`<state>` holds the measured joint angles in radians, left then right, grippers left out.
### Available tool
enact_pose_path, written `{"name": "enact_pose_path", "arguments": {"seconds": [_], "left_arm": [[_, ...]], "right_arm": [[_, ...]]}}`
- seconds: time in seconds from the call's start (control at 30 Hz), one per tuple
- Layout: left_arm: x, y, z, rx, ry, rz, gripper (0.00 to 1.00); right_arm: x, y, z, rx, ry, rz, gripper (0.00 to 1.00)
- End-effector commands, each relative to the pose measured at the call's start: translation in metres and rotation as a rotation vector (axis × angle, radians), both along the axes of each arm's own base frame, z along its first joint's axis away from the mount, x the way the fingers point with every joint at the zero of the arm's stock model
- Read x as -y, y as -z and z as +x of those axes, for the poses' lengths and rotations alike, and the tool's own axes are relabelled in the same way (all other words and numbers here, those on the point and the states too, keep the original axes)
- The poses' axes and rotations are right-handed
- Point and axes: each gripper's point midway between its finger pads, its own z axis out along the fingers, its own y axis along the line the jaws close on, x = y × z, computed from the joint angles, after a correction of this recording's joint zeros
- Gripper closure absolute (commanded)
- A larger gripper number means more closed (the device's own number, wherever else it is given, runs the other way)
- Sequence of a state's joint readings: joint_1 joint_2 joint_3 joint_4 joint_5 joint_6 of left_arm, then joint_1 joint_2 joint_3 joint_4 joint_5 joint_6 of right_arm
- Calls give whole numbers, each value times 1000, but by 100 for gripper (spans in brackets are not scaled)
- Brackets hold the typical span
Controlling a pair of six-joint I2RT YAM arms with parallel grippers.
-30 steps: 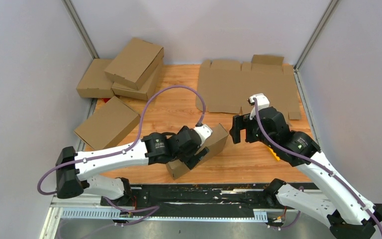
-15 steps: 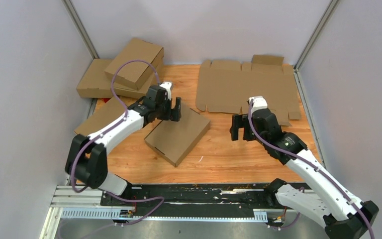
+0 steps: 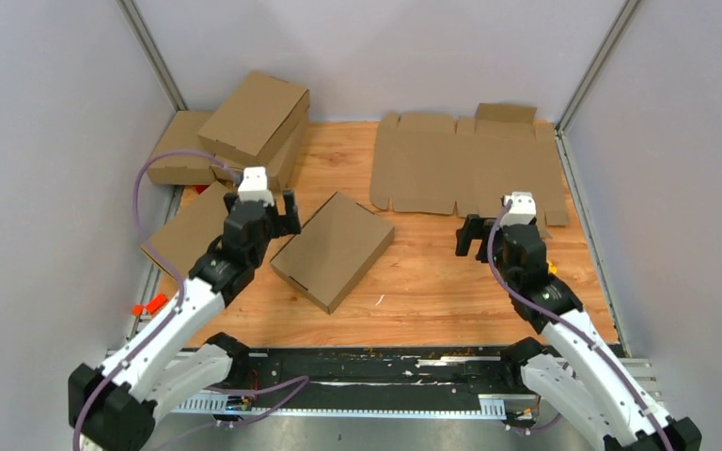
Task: Fold the paper box
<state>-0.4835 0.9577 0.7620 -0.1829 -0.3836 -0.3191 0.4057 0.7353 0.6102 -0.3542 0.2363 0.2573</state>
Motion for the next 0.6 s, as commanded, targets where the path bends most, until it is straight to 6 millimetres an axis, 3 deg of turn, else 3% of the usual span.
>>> {"name": "enact_pose_path", "arguments": {"seconds": [0.0, 0.2, 0.37, 0.47, 0.57], "left_arm": [[-40, 20, -13, 137, -119, 91, 0], [-59, 45, -27, 300, -117, 183, 0], [-80, 49, -23, 291, -197, 331, 0], [-84, 65, -16, 315, -164, 266, 0], [-101, 86, -8, 279, -197, 202, 0]], "right_arm": [[22, -21, 13, 230, 69, -64, 0], [24, -10, 20, 391, 32, -156, 0], [51, 8, 29, 413, 152, -294, 0], [67, 23, 33, 405, 213, -333, 0], [85, 36, 40, 370, 259, -327, 1]]}}
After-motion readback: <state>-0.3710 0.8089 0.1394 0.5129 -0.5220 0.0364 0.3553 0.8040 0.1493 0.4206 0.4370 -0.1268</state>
